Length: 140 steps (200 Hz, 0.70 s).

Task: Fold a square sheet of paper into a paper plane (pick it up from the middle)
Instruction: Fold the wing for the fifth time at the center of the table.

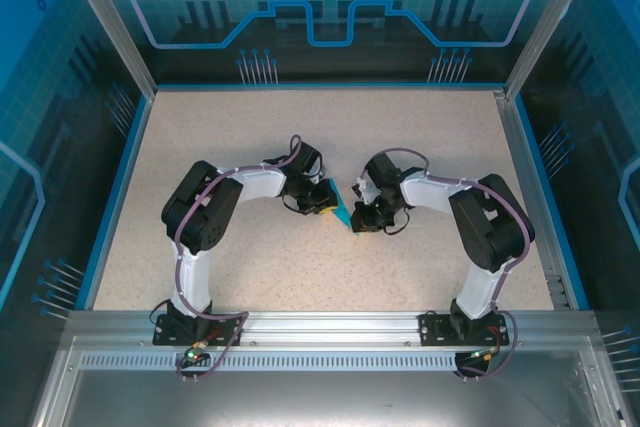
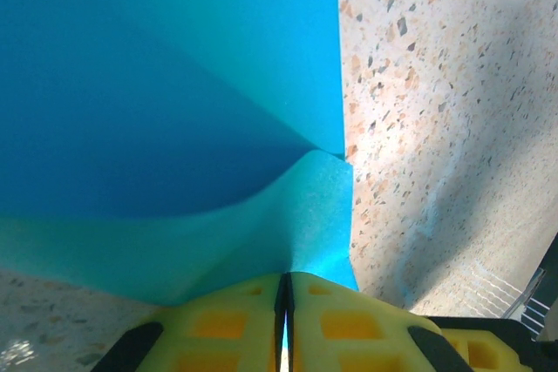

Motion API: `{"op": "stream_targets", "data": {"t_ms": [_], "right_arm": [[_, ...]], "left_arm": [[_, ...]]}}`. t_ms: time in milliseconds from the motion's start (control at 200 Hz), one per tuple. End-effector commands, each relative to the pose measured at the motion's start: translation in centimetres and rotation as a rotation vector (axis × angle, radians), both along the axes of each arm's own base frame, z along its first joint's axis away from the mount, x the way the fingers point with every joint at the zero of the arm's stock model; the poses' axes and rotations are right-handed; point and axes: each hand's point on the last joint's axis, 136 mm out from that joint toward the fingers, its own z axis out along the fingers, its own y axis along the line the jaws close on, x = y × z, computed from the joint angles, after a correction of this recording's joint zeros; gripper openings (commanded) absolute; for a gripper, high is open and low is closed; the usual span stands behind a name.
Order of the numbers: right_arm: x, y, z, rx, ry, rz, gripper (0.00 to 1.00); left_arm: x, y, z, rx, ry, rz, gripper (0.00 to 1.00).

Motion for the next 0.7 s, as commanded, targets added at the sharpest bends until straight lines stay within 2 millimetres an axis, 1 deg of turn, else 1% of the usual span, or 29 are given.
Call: {"op": "stream_targets", "data": {"t_ms": [0,235,300,345,495,535,580,695], "right_arm": [[-1.9,-1.4,-0.3,-0.023,0.079,-0.004,0.09],[-2.6,-2.1,-1.5,-0.055,0.113,-0.011,0.09],[-2.5,-2.1,-1.5,-0.051,0.114,-0.014,0.09],[-2.3,-1.9,-1.1,-0.038,0.108,-0.018,0.09],[-0.4,-0.1,2.3,0.082,0.008,-0.028,0.11],[0.1,0.2,2.8,0.096,-0.008,-0.031,0.11],[0.6,0.4,2.9,0.097,-0.017,-0.034,0.11],[1.5,1.1,2.4,0.103,-0.011,-0.037,0.11]], "left_arm": [[-1.2,2.2,-3.2,0.129,0.073,0.022,0.13],[-1.3,2.2,-3.3,0.131,0.077,0.021,0.13],[-1.3,2.2,-3.4,0.131,0.077,0.021,0.13],[-1.3,2.3,-3.3,0.131,0.076,0.023,0.13],[-1.4,2.2,-3.4,0.13,0.077,0.02,0.13],[-1.3,2.2,-3.3,0.128,0.077,0.021,0.13],[-1.3,2.2,-3.3,0.128,0.076,0.02,0.13],[-1.2,2.1,-3.2,0.123,0.073,0.018,0.13]]}}
